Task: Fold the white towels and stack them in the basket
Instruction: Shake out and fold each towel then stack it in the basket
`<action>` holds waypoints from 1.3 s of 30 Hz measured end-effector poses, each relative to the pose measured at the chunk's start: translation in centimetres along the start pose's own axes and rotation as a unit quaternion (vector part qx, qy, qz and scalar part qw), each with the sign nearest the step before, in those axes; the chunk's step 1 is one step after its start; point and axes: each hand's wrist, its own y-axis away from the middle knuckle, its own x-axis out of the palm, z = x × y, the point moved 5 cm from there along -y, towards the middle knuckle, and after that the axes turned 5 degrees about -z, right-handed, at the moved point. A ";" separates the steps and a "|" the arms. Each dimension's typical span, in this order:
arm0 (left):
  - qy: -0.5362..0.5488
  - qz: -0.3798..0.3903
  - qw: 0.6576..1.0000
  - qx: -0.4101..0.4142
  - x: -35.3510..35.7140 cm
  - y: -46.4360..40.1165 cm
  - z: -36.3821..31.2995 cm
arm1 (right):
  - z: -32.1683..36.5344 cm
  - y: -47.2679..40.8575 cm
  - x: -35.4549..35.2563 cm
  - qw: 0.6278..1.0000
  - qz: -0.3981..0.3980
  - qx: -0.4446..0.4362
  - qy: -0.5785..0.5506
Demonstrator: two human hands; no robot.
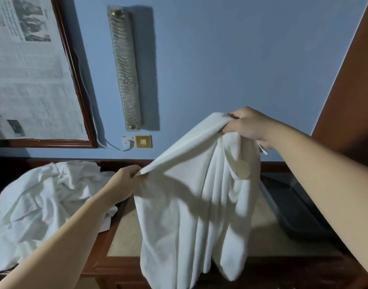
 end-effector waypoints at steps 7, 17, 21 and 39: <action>0.028 -0.158 0.987 -0.021 -2.4 -0.9 -3.2 | -2.4 -0.3 -4.3 0.976 -0.042 -0.026 0.212; -0.155 -0.153 0.976 -0.004 -8.5 -2.5 -8.3 | -7.0 2.1 -6.4 0.819 0.097 0.060 0.563; -0.113 -0.092 0.989 -0.038 -5.7 -1.0 -8.8 | -6.9 1.7 -7.1 0.867 0.037 0.040 0.495; -0.024 -0.047 0.990 0.133 1.0 1.1 -17.9 | -2.2 2.4 -4.4 0.954 0.149 0.000 0.261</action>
